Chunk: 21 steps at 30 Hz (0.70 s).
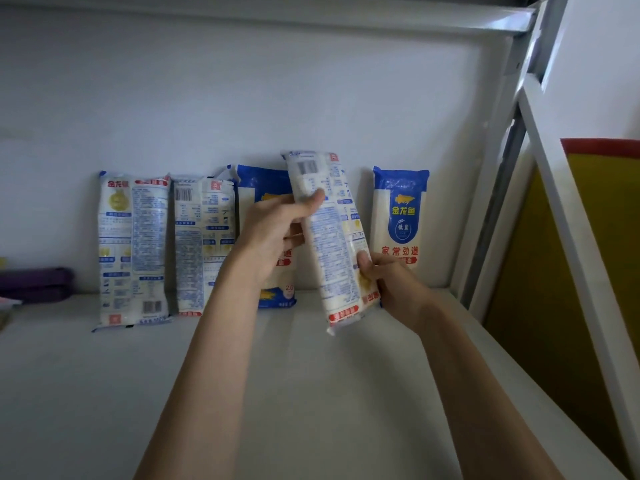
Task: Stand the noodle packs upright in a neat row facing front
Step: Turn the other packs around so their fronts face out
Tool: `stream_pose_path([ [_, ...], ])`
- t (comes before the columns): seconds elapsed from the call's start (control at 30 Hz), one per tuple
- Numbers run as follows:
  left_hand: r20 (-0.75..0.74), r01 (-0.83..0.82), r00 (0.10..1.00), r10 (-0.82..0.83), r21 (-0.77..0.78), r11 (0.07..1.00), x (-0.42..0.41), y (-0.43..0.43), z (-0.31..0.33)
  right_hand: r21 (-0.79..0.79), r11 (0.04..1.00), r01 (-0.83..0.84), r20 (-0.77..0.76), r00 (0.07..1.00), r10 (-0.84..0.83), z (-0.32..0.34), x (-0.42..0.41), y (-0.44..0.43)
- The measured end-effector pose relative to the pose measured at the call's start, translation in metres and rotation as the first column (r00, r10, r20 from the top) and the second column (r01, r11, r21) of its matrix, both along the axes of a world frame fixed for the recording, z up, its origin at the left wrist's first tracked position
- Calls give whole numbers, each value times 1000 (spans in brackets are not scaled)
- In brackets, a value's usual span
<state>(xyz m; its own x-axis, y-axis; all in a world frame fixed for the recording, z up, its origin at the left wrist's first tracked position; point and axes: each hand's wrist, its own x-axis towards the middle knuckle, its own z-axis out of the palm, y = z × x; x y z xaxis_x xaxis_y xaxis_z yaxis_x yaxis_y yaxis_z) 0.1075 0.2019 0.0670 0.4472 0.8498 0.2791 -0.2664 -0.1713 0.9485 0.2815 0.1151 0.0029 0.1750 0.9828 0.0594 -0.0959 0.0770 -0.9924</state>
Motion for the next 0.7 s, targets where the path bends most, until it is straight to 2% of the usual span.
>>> stream_pose_path([
  [0.07, 61, 113, 992, -109, -69, 991, -3, 4, 2, 18, 999, -30, -183, 983, 33, -2, -3, -2],
  [0.17, 134, 184, 977, -166, -136, 973, 5, 8, -6, 76, 989, -128, -398, 906, 148, -6, -9, -6],
  [0.3, 185, 320, 941, -285, -200, 926, 15, 5, -22, -26, 958, -287, -455, 856, 244, -15, -21, 1],
  [0.4, 229, 421, 897, -377, -187, 888, 13, 5, -26, -25, 907, -421, -516, 782, 349, -20, -34, -1],
  [0.47, 292, 405, 893, -341, -197, 893, 12, 4, -23, -43, 917, -396, -487, 810, 327, -19, -35, -5],
  [0.57, 333, 342, 904, -268, -187, 921, 8, 3, -12, -163, 982, -96, -369, 929, 30, -25, -15, 6],
  [0.63, 322, 246, 931, -173, -199, 949, 4, 3, -3, -193, 978, -74, -329, 944, 7, -21, -12, 0],
  [0.7, 263, 85, 965, -25, -222, 971, 1, 2, 6, -128, 977, -171, -383, 917, 110, -16, -10, -3],
])
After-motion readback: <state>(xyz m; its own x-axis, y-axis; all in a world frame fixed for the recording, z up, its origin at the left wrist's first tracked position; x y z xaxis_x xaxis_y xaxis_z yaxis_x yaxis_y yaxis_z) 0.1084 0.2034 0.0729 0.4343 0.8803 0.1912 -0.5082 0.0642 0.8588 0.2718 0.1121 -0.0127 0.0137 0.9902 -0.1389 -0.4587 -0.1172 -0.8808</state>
